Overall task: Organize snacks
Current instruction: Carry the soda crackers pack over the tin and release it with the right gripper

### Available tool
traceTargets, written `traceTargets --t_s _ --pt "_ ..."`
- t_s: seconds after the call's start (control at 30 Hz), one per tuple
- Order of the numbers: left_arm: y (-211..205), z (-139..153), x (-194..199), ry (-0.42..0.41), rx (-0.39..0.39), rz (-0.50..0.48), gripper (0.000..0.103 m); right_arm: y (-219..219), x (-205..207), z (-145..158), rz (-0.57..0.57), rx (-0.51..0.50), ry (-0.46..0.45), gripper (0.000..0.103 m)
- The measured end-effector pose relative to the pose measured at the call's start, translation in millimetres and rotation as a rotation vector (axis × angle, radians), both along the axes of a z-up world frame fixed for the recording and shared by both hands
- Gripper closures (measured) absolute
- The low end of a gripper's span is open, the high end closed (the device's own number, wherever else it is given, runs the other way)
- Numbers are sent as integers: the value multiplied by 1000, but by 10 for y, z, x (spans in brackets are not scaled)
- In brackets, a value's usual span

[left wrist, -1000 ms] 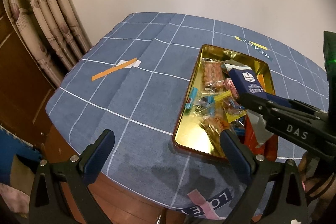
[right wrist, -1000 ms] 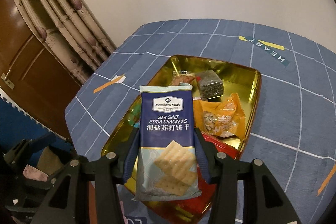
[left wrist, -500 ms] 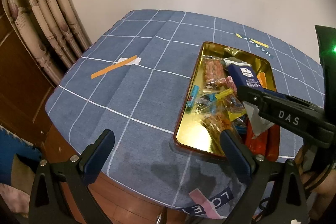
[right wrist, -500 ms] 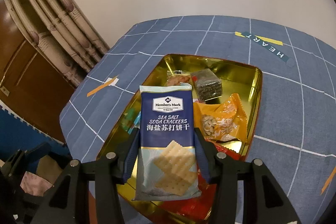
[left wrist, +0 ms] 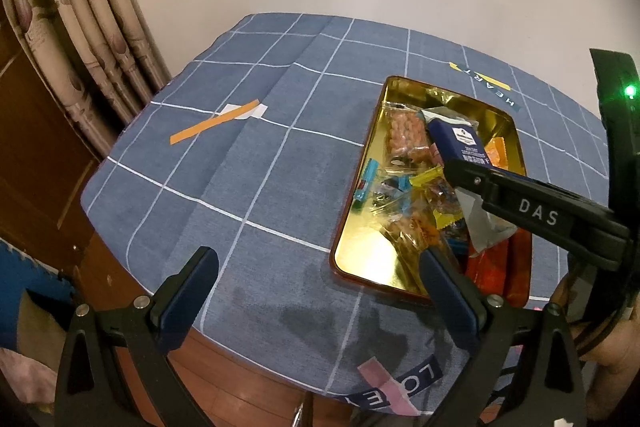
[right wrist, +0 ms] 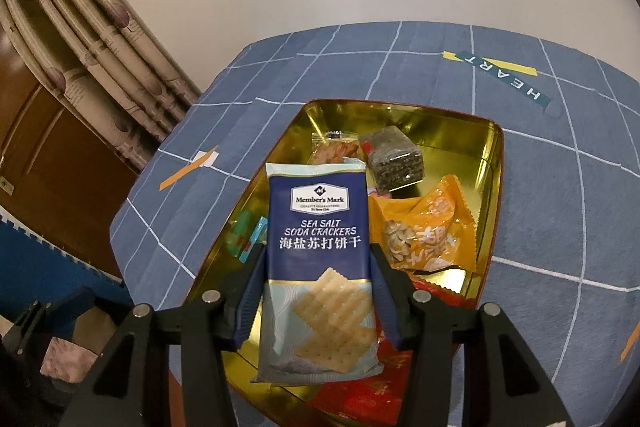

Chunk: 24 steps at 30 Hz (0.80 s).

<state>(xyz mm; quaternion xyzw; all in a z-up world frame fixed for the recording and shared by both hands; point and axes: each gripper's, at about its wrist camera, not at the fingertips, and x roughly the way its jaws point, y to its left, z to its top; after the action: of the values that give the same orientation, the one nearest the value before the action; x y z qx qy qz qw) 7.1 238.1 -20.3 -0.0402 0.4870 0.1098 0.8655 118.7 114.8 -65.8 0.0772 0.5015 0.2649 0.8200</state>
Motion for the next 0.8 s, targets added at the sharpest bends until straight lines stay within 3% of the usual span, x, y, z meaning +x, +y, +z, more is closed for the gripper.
traceTargets --t_s 0.33,0.53,0.67,0.8 --pt "-12 -19 15 6 12 -13 4 -50 19 21 -28 62 6 51" --pt "-33 -36 19 9 27 -17 4 -212 -59 178 -43 102 -40 51" --pt "-2 31 -22 -34 -6 -1 4 -360 -262 306 -48 47 -130 51" --pt "-63 168 -105 -108 -8 -20 4 -469 -618 508 -32 -43 -294 51"
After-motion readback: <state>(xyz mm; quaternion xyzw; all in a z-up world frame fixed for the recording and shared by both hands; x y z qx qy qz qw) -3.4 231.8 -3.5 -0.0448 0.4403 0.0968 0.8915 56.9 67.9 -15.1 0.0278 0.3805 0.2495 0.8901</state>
